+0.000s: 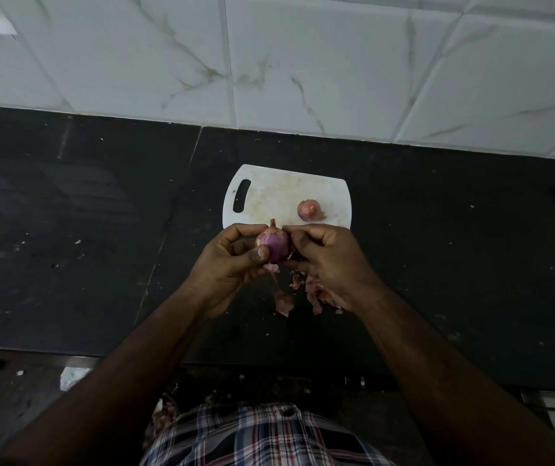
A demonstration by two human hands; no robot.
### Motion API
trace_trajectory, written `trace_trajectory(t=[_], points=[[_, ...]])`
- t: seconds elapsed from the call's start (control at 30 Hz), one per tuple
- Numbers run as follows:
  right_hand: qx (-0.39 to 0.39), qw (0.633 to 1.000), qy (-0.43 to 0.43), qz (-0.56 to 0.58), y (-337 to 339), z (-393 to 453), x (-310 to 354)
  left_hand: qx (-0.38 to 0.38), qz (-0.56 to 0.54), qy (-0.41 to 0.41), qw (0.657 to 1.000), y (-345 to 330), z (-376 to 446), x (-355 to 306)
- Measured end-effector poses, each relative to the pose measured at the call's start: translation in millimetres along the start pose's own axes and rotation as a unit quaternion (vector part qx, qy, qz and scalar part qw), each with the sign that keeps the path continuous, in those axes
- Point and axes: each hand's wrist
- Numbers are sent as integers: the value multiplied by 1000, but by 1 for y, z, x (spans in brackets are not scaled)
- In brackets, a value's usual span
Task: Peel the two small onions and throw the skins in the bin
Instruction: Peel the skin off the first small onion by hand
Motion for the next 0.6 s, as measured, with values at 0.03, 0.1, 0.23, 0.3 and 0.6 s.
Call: trace_trajectory(t=[0.03, 0.1, 0.23, 0.3, 0.6], points=[[9, 1000, 0, 6, -1, -1, 2, -2, 1, -2, 1000, 0, 1, 0], [2, 998, 34, -46, -3, -1, 3, -3, -10, 1, 1000, 0, 1, -1], [-23, 996, 58, -62, 0, 2, 4, 17, -31, 9, 999, 3, 2, -1], [-27, 996, 58, -58, 1, 2, 4, 21, -38, 13, 999, 5, 2, -1], [-5, 996, 36, -79, -1, 0, 1, -8, -47, 38, 998, -4, 1, -1]])
Point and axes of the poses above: each hand's wrist, its own z-axis towards the middle knuckle, its own y-axis out of the back of the hand, x = y × z, and after that the axes turned 6 degrees about -y, right-handed
